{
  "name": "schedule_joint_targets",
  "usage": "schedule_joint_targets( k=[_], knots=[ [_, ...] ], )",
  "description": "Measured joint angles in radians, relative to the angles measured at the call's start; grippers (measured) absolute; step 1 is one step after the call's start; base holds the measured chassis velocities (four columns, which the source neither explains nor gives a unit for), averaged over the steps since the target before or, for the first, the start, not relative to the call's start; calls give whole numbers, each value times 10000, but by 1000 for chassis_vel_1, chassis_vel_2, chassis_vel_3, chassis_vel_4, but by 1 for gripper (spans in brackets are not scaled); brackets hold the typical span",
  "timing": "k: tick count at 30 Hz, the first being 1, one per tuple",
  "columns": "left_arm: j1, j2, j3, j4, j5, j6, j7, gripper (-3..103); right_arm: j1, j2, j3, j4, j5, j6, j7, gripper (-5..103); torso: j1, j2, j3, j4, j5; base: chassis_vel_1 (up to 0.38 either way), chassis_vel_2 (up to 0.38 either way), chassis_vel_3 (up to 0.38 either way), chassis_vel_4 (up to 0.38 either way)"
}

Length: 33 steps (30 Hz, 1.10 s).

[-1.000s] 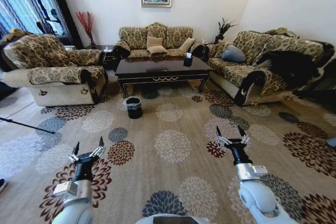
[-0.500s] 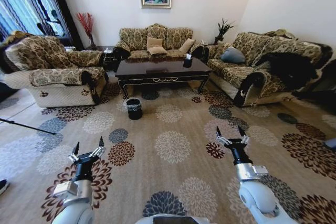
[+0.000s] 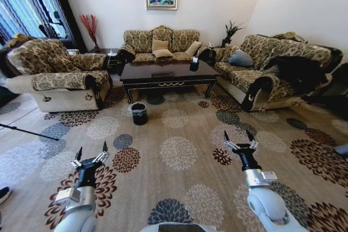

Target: Move to the front of the table and pick up the trash from the floor, then place it into the trash bin.

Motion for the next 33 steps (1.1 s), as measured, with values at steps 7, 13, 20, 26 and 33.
schedule_joint_targets(
  k=[7,13,20,26,33],
  knots=[
    [0,0,0,0,0,0,0,100,0,0,0,0,0,0,0,100,166,381,216,0,0,0,0,0,0],
    [0,0,0,0,0,0,0,100,0,0,0,0,0,0,0,100,298,683,384,0,0,0,0,0,0],
    [0,0,0,0,0,0,0,100,0,0,0,0,0,0,0,100,457,1043,586,0,0,0,0,0,0],
    [0,0,0,0,0,0,0,100,0,0,0,0,0,0,0,100,599,1355,758,0,0,0,0,0,0],
    [0,0,0,0,0,0,0,100,0,0,0,0,0,0,0,100,722,1606,883,0,0,0,0,0,0]
  ],
)
